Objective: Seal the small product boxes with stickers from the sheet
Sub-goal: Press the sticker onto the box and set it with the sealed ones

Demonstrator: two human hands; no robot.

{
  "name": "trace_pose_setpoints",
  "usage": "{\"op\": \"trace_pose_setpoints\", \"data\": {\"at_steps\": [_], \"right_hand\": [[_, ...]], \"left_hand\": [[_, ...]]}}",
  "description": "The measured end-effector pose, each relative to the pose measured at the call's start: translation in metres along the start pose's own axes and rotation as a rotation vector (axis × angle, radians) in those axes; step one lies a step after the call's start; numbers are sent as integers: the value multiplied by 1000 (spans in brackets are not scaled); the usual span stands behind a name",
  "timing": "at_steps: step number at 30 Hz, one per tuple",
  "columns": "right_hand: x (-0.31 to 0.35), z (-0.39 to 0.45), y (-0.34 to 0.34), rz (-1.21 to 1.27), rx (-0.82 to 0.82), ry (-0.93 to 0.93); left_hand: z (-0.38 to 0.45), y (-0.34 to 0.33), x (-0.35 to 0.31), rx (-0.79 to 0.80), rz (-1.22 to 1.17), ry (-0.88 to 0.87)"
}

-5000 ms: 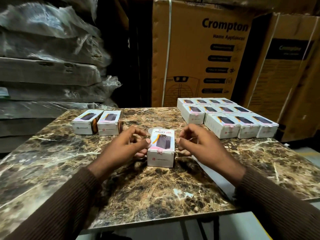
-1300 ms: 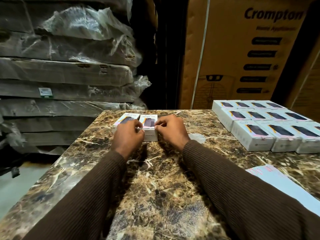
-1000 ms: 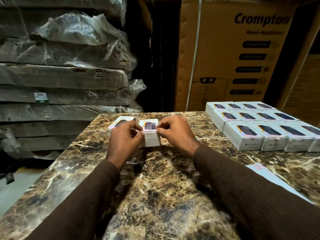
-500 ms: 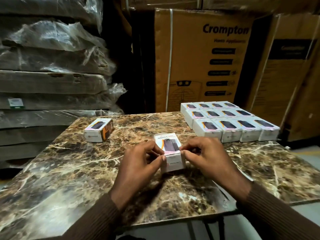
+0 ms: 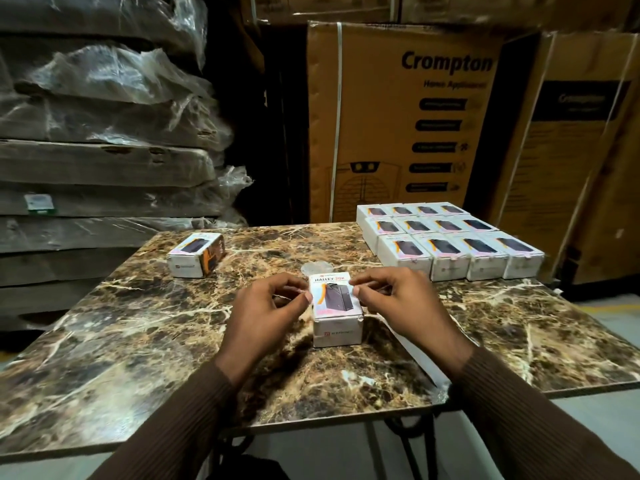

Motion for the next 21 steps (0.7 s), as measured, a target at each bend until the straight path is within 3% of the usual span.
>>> {"op": "trace_pose_setpoints", "data": {"at_steps": [5, 9, 12, 21], "right_hand": [[2, 18, -22, -158, 120, -63], [3, 20, -27, -208, 104, -33], [8, 19, -23, -115, 27, 23], [15, -15, -36, -124, -114, 211]], "left_hand": [[16, -18, 6, 147, -10, 95], [20, -23, 5, 146, 28, 78], [24, -21, -1, 89, 3, -28], [3, -20, -7, 7, 339, -401]]}}
Point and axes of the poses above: each hand's wrist, its own z-axis towards the middle knuckle, its own y-axis out of the back of the hand, x = y × z, the point moved 5 cm from there along z, towards the middle knuckle, and after that the axes turned 13 degrees about -y, right-handed, at the moved point
